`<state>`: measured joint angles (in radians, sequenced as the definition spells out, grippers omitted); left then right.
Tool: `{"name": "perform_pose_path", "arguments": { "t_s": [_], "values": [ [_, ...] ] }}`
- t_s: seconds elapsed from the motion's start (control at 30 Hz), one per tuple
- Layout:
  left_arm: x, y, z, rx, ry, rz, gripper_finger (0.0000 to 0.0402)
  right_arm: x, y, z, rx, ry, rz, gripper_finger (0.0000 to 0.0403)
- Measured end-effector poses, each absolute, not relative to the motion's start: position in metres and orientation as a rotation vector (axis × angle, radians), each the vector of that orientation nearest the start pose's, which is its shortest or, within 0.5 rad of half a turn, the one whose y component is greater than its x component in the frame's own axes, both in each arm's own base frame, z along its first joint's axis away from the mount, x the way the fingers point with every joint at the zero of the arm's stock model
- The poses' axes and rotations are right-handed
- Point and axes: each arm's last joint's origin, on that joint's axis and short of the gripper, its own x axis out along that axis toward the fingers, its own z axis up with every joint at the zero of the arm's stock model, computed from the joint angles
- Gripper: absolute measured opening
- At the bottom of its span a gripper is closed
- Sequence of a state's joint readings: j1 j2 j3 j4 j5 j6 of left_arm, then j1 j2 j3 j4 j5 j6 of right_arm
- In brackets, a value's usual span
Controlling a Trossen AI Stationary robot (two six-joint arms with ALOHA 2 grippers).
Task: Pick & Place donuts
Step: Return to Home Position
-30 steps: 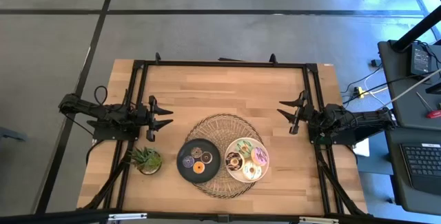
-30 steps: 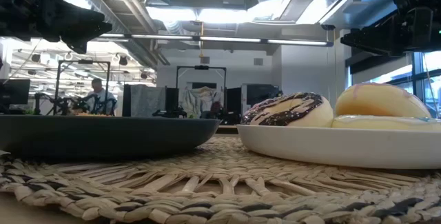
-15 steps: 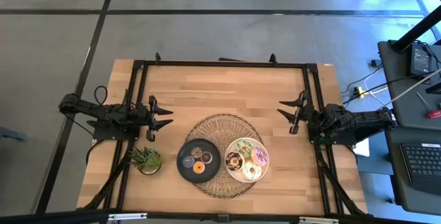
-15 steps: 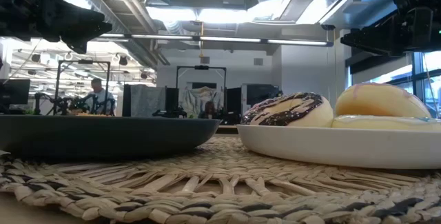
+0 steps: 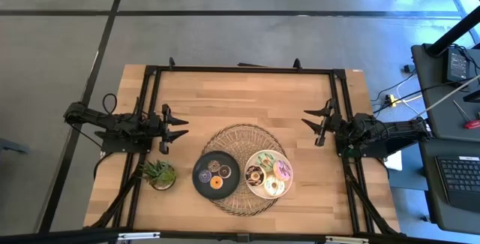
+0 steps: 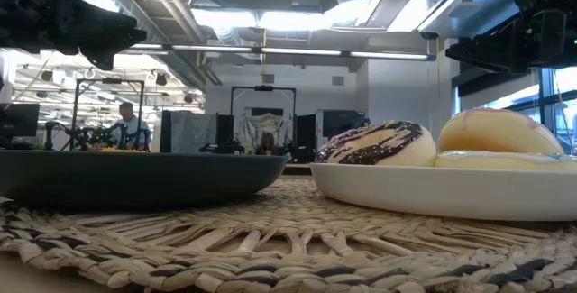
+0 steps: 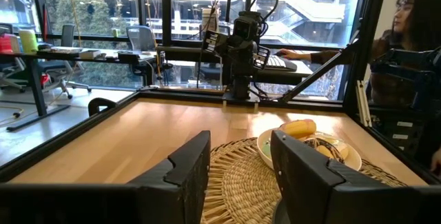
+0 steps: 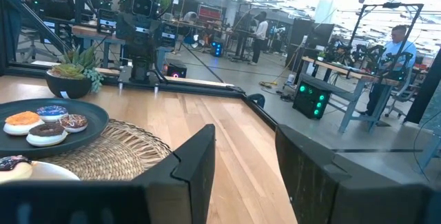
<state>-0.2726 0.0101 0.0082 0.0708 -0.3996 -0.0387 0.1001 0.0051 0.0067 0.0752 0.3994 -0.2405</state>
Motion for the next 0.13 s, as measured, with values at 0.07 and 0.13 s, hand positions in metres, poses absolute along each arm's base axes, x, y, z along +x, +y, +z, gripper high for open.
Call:
{"name": "perform_pose_path", "arguments": {
  "t_s": [0.07,0.13],
  "values": [
    [0.0948,-0.0148,0.1722,-0.061,-0.068,0.126,0.0148,0.0957,-0.0017,0.1725,-0.220,-0.038,-0.306,0.0154],
    [0.0948,-0.0148,0.1722,-0.062,-0.068,0.126,0.0149,0.0957,-0.0017,0.1725,-0.220,-0.038,-0.307,0.0154]
  ]
}}
